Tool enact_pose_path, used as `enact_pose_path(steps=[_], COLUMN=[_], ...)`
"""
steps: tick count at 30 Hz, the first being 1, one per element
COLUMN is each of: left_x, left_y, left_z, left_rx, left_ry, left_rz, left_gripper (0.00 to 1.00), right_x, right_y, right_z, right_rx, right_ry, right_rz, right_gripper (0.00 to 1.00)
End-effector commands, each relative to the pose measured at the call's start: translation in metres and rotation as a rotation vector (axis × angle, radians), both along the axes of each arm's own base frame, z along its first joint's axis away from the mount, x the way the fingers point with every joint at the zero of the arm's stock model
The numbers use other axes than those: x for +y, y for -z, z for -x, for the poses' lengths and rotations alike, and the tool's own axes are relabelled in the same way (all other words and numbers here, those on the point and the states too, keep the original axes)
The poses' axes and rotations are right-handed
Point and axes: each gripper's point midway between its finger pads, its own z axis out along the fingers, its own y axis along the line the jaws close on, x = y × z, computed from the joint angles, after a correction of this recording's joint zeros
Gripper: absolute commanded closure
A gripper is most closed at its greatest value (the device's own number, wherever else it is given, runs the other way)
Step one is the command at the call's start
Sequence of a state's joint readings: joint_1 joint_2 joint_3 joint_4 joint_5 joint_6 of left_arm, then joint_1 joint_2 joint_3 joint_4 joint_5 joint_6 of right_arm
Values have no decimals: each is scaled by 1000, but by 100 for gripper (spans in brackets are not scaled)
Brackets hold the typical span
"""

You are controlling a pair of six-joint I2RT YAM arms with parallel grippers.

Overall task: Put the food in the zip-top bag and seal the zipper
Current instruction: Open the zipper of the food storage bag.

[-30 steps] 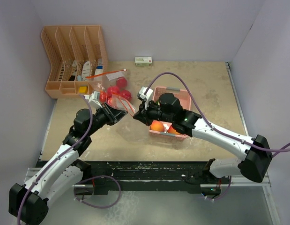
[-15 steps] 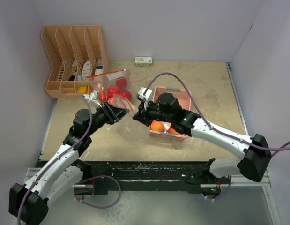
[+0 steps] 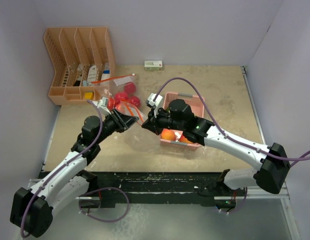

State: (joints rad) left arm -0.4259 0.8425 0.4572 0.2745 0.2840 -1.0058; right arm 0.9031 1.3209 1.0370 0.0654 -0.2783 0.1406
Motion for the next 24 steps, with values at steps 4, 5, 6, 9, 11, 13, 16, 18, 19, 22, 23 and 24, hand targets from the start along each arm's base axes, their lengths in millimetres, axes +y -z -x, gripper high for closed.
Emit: enact_pose_path(steps=[4,5,6,9,11,13,16,18,19,22,23,24], left_x=[-2,-3,-4,-7,-10,-13,-16,-16,-16,-17,-17,-17], left_y=[-11,-11,-11,-15,-15,-15,-14,-12,-13,-16,-16,-16], left_z=[-5,-6,-8,-13,-16,-18,-19,-20,-20,-17,-16,-14], left_rx=[-49,-51,-51,-65,-69,-71,-70,-70,-73,-102,-108,-112], left_ry=[-1,-3,-5,3,14,25,34,35,36,54,59,68], left_rz=[36,39,43,55,58,64,69,70,71,55,40,23], left_gripper=[65,64,62,63,70,77,89,100,100,100,100,100], right_x=[6,7,8,9,10,10,10,10,10,2,-2,-8], right_y=[-28,-27,-27,-25,-25,-26,-27,-26,-26,-27,-28,-33], right_z=[7,9,10,11,12,12,12,12,11,2,1,-8], right_rx=[-34,-32,-30,-26,-26,-29,-33,-33,-32,-27,-6,-12], right_ry=[-39,-49,-58,-62,-64,-68,-67,-66,-61,14,47,115], right_rz=[-78,-79,-80,-78,-79,-81,-81,-78,-75,-52,-50,-59], right_gripper=[98,98,98,99,98,98,98,98,97,70,66,58])
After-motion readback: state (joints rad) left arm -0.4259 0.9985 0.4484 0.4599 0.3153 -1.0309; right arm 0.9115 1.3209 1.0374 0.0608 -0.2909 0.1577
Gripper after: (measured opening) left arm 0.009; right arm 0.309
